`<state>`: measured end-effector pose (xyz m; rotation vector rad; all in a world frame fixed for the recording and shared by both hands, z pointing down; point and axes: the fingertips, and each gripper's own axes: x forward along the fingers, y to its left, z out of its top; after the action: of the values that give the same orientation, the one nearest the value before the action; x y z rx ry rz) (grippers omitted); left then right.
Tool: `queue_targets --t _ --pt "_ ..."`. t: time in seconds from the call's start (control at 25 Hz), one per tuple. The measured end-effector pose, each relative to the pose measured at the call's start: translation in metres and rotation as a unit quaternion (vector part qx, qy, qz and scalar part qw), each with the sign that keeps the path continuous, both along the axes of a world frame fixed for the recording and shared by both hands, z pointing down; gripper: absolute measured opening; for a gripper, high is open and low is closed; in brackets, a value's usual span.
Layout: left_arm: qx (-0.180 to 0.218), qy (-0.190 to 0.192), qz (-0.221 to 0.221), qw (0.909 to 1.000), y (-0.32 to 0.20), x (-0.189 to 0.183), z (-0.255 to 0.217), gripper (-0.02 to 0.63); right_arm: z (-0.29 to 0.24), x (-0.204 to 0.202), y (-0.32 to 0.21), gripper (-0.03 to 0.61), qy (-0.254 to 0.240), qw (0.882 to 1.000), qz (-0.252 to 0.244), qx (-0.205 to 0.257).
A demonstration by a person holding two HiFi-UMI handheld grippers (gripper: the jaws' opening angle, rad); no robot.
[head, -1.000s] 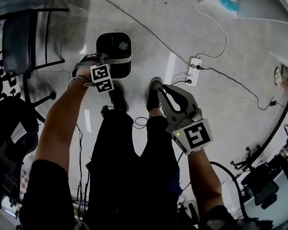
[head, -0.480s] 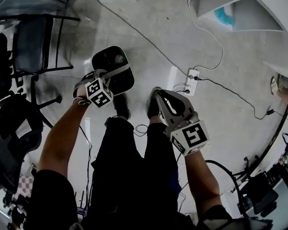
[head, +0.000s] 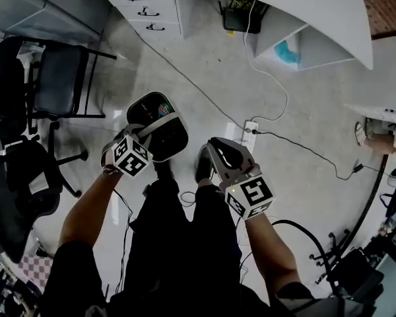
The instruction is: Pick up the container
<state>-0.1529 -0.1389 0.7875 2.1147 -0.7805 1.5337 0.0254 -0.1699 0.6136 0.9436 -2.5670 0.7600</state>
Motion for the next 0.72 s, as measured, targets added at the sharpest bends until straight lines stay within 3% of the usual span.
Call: queue_targets --t 0.32,0.52,0.72 --pt "0.021 0.066 -0.108 0.9918 -0.001 0.002 -0.108 0.081 -0.055 -0.002 -0.003 0.009 0.012 0.999 -0.003 0.029" --pt "0.036 0.086 -0.131 0.987 -0.001 0.002 -0.176 0.081 -0.097 0.001 -0.013 0.009 -0.003 0.999 -0.004 0.04" --pt "0.048 0.094 -0.145 0.9837 0.012 -0.003 -0.215 0.081 -0.134 -0.001 -0.019 0.009 -0.02 0.998 0.004 0.052"
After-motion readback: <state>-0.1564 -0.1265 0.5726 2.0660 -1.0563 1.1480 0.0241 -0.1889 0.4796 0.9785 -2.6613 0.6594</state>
